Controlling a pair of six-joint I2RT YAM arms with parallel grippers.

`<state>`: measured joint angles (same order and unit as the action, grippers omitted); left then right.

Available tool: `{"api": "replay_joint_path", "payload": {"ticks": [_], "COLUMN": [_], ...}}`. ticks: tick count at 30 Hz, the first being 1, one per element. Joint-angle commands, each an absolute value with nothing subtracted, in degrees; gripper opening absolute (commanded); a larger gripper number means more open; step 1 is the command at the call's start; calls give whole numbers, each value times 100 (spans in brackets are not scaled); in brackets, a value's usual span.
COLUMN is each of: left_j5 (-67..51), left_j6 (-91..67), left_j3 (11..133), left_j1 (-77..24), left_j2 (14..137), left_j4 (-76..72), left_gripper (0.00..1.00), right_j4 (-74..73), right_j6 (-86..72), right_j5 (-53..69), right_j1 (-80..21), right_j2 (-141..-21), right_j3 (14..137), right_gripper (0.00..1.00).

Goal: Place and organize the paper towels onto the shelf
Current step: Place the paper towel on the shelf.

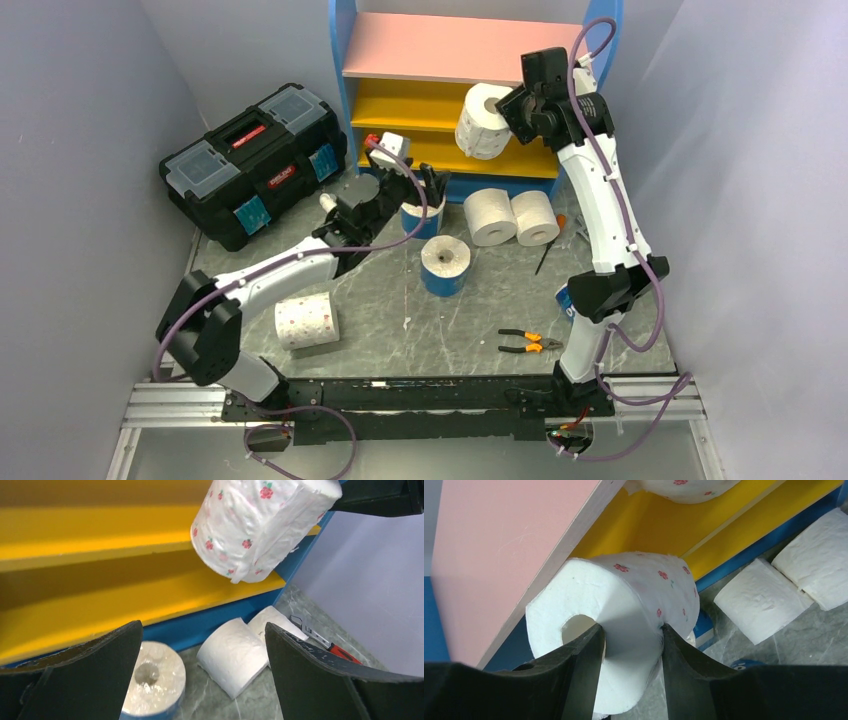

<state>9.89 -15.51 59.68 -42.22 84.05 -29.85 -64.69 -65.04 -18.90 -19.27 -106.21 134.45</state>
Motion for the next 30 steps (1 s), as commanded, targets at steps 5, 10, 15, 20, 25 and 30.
{"api": "replay_joint_path", "payload": {"ticks": [5,10,15,20,25,30], "left_j5": [60,-131,-155,-149,-32,-17], "left_j6": [-938,-849,-781,-758,-718,-584], "left_j3": [6901,7135,7533,7844,8233,8541], "left_j1": [-4118,-4120,-4114,-4116,-4118,-4115], "left_j2": [9233,9512,9826,10114,10414,10678], "left_j4": [-4038,-4446,-4291,-4224,-4099,-4023], "left_gripper": [99,99,99,99,99,99], "right_j4": [-5633,-5550,-5597,-5579,-5504,-5409], "right_j6": [-6464,-6373,-6320,-6268,-6181,-6086], "right_j5": [-1469,-1371,-1277,-1254,-1159,-1072], "right_j1": [-1785,-1777,-1779,-1768,-1740,-1741], "right_j2": [-10884,-10826,-10885,-10820,-10688,-10513], "right_j3": [13239,13207,13381,13285,13132,12873], "right_gripper": [47,53,56,57,58,60]}}
